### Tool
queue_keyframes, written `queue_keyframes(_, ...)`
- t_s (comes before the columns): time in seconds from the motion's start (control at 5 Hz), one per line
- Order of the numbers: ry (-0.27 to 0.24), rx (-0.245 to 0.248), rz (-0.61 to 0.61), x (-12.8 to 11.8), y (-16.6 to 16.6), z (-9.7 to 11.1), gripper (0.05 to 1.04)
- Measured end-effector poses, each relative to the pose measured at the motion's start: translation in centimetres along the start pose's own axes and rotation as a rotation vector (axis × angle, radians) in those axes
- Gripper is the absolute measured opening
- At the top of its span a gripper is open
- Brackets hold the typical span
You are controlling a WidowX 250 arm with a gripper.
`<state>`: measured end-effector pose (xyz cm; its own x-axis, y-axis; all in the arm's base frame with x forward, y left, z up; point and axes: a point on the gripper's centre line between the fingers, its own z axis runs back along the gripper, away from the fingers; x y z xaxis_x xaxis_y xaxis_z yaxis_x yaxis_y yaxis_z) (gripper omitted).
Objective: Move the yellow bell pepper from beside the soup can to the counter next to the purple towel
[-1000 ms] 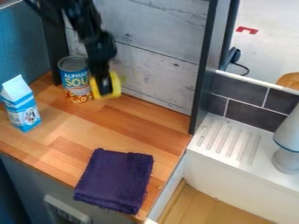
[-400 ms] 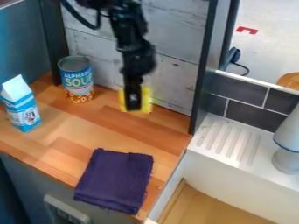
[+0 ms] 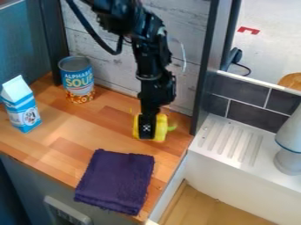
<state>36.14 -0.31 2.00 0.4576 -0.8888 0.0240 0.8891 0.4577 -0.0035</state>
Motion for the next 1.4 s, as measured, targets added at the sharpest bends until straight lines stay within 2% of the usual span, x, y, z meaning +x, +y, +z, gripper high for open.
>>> queue_keyframes(0.4,-0.026,-0.034,0.013,0.5,-0.2,-2.4,0.861)
queue_keyframes(0.6,-0.057,-0.011,0.001,0.9,0.2,-2.5,0.861)
queue_keyframes(0.8,-0.07,-0.005,-0.004,1.1,0.2,-2.6,0.921)
queue_keyframes(1.0,-0.088,-0.038,0.023,0.4,-0.2,-2.5,1.011)
queue_keyframes(1.2,-0.173,0.031,0.078,-0.3,0.8,1.7,1.007)
queue_keyframes(1.4,-0.199,0.051,0.131,-1.0,1.0,4.0,1.005)
